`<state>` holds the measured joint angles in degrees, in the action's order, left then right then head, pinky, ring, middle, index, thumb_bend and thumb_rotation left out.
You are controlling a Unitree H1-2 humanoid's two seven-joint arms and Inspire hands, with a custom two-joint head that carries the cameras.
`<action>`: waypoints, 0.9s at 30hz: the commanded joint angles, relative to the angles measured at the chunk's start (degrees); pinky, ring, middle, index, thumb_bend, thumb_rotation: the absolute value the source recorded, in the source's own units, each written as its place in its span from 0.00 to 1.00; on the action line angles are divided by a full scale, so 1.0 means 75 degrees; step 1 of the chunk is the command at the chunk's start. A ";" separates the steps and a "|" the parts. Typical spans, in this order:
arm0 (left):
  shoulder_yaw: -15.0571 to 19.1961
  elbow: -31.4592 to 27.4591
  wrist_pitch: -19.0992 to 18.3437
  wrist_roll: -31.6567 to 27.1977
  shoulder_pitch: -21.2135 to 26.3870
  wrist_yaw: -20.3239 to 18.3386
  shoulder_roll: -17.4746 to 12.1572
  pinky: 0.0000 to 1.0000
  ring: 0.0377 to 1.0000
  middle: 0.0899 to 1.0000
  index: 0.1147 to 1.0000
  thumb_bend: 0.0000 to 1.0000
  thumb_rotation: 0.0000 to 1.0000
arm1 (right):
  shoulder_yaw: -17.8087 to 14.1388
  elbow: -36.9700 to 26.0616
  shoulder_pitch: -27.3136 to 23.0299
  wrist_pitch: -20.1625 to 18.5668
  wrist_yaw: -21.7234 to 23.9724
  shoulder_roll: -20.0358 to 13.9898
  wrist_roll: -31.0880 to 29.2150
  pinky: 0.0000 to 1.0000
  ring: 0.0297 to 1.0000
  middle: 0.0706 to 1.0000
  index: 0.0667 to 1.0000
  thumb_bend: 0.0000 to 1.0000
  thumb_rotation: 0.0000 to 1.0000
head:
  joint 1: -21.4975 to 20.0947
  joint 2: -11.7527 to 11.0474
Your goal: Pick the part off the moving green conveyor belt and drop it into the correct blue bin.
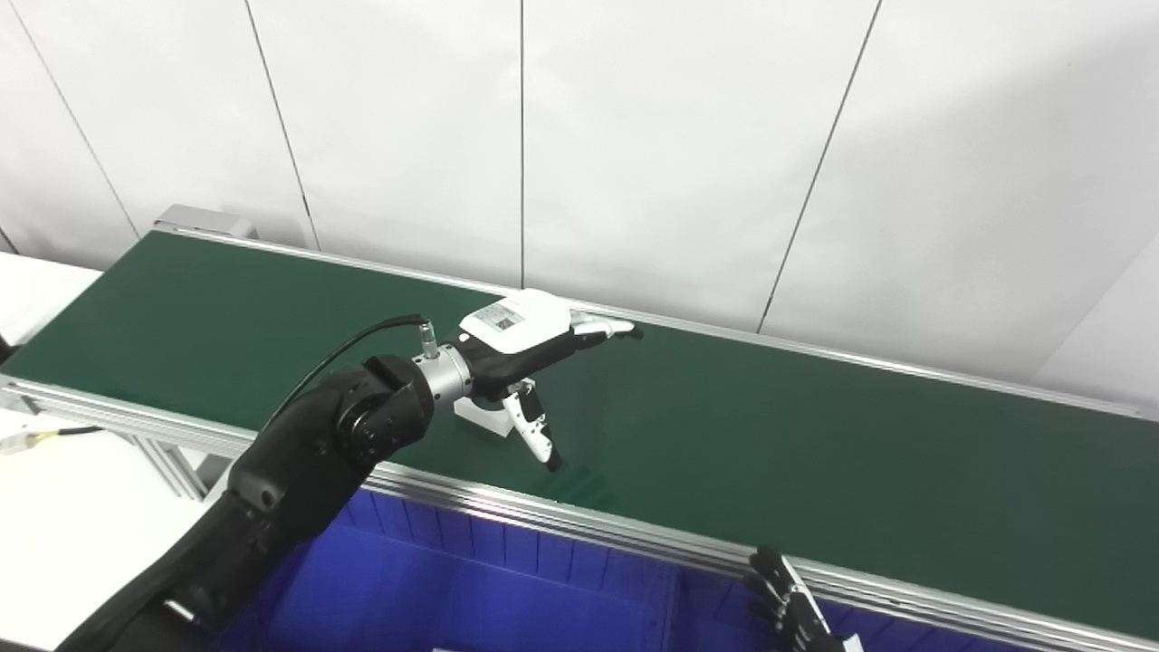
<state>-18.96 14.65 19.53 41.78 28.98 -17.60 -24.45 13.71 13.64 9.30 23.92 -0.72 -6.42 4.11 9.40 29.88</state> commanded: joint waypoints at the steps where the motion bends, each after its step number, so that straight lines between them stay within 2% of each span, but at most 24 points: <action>1: -0.0096 0.0106 -0.0056 0.0210 0.0456 0.0076 -0.0162 0.81 0.86 0.88 0.89 1.00 0.20 | 0.0007 -0.0290 -0.0032 0.0401 0.0019 0.0018 -0.0067 0.83 0.87 0.90 0.92 0.84 0.84 | -0.0002 0.0024; 11: -0.0653 0.1274 0.0010 0.0815 0.0820 0.0482 -0.0094 0.80 0.84 0.86 0.87 1.00 0.22 | 0.0049 -0.0361 -0.0001 0.0401 -0.0005 0.0037 -0.0024 0.83 0.87 0.90 0.92 0.85 0.84 | -0.0040 0.0056; 18: -0.1015 0.1843 -0.0084 0.1110 0.1062 0.0482 -0.0095 0.82 0.85 0.86 0.88 1.00 0.25 | 0.0057 -0.0414 0.0034 0.0401 0.0014 0.0064 -0.0053 0.84 0.87 0.90 0.92 0.86 0.84 | -0.0105 0.0070; 27: -0.1317 0.2488 -0.0033 0.1166 0.1509 0.0582 -0.0043 0.82 0.85 0.86 0.87 1.00 0.24 | 0.0112 -0.0446 0.0063 0.0400 0.0004 0.0067 -0.0011 0.83 0.86 0.89 0.93 0.86 0.84 | -0.0187 0.0065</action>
<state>-29.16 33.54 19.04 50.32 36.67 -15.12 -24.54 14.37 12.10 9.95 23.92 -0.72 -6.28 4.14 8.09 30.32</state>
